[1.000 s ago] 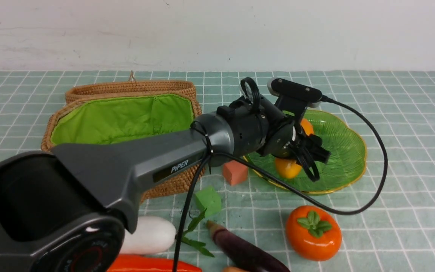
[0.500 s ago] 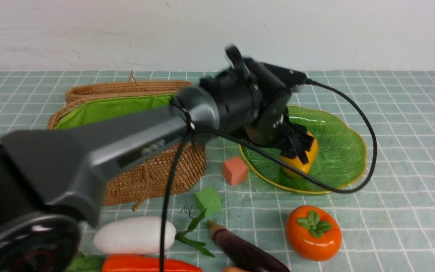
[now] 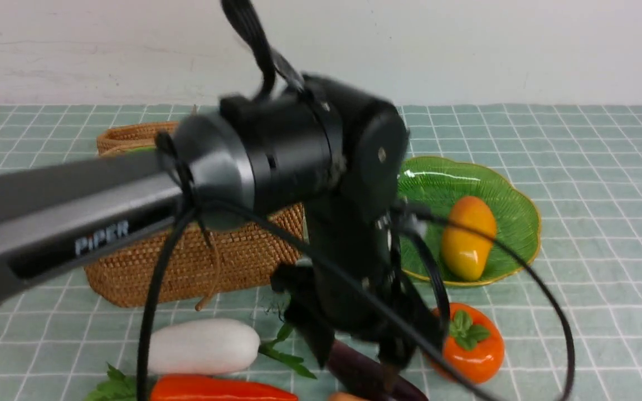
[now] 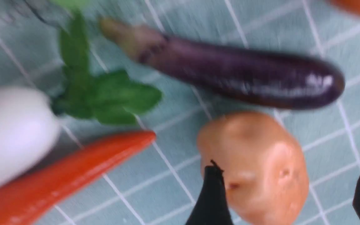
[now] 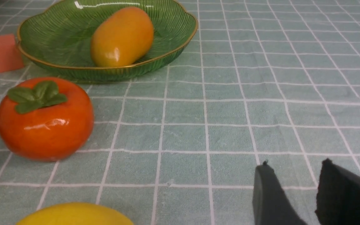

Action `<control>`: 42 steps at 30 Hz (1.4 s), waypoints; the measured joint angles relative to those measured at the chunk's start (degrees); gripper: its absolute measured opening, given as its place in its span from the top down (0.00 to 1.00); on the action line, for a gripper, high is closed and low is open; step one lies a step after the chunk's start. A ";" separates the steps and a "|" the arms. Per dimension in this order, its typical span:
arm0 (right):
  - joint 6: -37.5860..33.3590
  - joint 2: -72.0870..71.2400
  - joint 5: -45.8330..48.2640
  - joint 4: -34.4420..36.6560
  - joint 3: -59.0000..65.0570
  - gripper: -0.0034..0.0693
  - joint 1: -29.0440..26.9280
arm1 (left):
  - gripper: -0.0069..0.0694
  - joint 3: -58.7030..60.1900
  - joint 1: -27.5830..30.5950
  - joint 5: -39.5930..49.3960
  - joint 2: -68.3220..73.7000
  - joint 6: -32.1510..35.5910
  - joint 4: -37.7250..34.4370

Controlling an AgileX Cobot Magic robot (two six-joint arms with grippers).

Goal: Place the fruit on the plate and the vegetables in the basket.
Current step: Grab a potato with your left arm and place it in the basket on the left

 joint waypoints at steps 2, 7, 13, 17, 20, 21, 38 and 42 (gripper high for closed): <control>0.00 0.00 0.02 0.00 0.00 0.62 0.00 | 0.19 2.54 -1.78 -0.07 0.00 -0.36 0.62; 0.00 0.00 0.02 0.00 0.00 0.62 0.00 | 0.18 7.87 -7.06 -2.84 0.00 -5.18 6.12; 0.00 0.00 0.02 0.00 0.00 0.62 0.00 | 0.13 11.02 -8.49 -9.46 -0.06 -8.84 6.85; 0.00 0.00 0.02 0.00 0.00 0.62 0.00 | 0.12 13.33 -8.43 -12.26 -1.11 -11.34 7.21; 0.00 0.00 0.02 0.00 0.00 0.62 0.00 | 0.13 14.03 -8.43 -13.60 -1.47 -12.54 8.09; 0.00 0.00 0.02 0.00 0.00 0.62 0.00 | 0.14 14.03 -8.43 -13.78 -1.47 -12.70 8.35; 0.00 0.00 0.02 0.00 0.00 0.62 0.00 | 0.19 14.22 -8.43 -12.50 -1.57 -15.78 11.92; 0.00 0.00 0.02 0.00 0.00 0.62 0.00 | 0.19 14.39 -8.43 -12.26 -1.57 -17.05 15.05</control>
